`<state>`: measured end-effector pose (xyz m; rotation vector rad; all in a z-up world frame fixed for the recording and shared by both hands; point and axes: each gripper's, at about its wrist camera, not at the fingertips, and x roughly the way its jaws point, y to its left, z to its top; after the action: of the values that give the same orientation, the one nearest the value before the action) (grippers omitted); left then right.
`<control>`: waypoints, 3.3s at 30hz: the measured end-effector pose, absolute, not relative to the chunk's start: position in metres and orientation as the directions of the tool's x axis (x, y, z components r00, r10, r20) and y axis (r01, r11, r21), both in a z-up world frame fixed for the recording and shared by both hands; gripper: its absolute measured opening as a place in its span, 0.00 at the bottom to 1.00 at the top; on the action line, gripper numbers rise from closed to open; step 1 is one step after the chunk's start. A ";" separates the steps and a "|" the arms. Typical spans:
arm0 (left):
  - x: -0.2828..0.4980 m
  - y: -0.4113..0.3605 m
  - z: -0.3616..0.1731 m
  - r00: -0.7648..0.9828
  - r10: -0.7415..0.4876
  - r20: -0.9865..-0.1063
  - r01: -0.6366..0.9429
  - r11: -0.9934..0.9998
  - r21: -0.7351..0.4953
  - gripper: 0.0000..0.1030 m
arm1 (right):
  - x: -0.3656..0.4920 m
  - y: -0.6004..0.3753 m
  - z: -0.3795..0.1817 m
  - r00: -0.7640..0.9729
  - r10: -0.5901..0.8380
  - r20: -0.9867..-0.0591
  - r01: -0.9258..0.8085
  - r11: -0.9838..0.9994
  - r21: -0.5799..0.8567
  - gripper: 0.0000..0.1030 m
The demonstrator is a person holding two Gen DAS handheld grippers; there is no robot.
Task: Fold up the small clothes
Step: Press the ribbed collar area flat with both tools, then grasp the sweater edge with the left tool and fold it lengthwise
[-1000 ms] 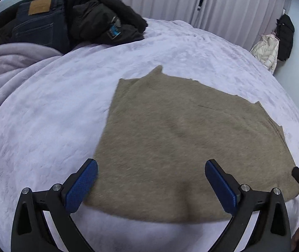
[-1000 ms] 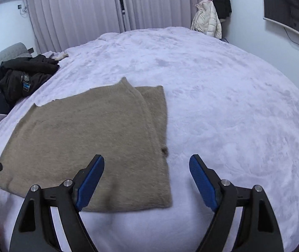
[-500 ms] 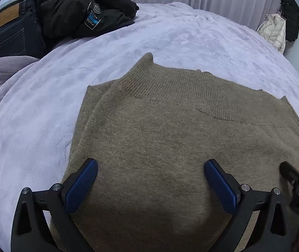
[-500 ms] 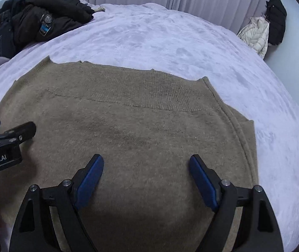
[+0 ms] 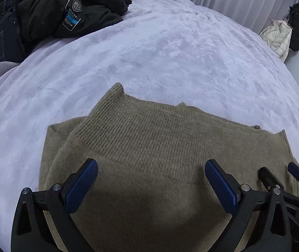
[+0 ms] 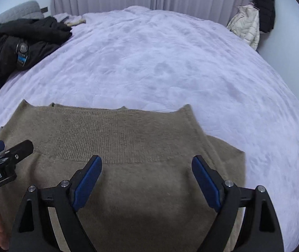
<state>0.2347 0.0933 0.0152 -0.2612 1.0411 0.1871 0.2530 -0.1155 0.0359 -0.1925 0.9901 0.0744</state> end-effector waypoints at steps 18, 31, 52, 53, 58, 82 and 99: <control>0.233 0.099 0.005 0.492 0.093 -0.865 -0.235 0.972 -0.029 1.00 | 0.274 -0.196 0.013 0.460 -0.113 -0.881 0.071 0.993 -0.090 0.92; 0.167 0.074 0.009 0.563 0.096 -0.821 -0.176 0.984 -0.005 1.00 | 0.193 -0.114 0.032 0.583 -0.030 -0.812 -0.149 0.978 -0.143 0.93; 0.040 0.149 0.026 0.647 -0.059 -0.761 -0.218 0.941 -0.258 1.00 | 0.107 -0.141 0.033 0.629 -0.047 -0.776 -0.089 0.987 -0.132 0.96; 0.042 0.167 0.023 0.639 -0.089 -0.764 -0.248 0.916 -0.314 1.00 | 0.100 -0.144 0.039 0.656 -0.051 -0.753 -0.076 0.988 -0.133 0.96; 0.089 0.207 -0.009 0.531 -0.319 -0.785 -0.253 0.824 -0.506 1.00 | 0.093 -0.142 0.018 0.665 -0.065 -0.744 -0.063 0.988 -0.143 0.98; 0.125 0.132 0.034 0.488 -0.234 -0.841 -0.089 0.945 -0.315 0.26 | 0.202 -0.076 0.017 0.506 -0.113 -0.855 -0.198 0.950 -0.242 0.99; 0.131 0.145 0.012 0.448 -0.276 -0.850 -0.143 0.917 -0.373 0.26 | 0.271 -0.072 0.015 0.396 -0.110 -0.911 -0.094 0.983 -0.160 1.00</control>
<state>0.1314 0.1446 0.0122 -0.4247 1.1126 -0.0850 0.2711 -0.0719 0.0148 -0.1977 1.1653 -0.0102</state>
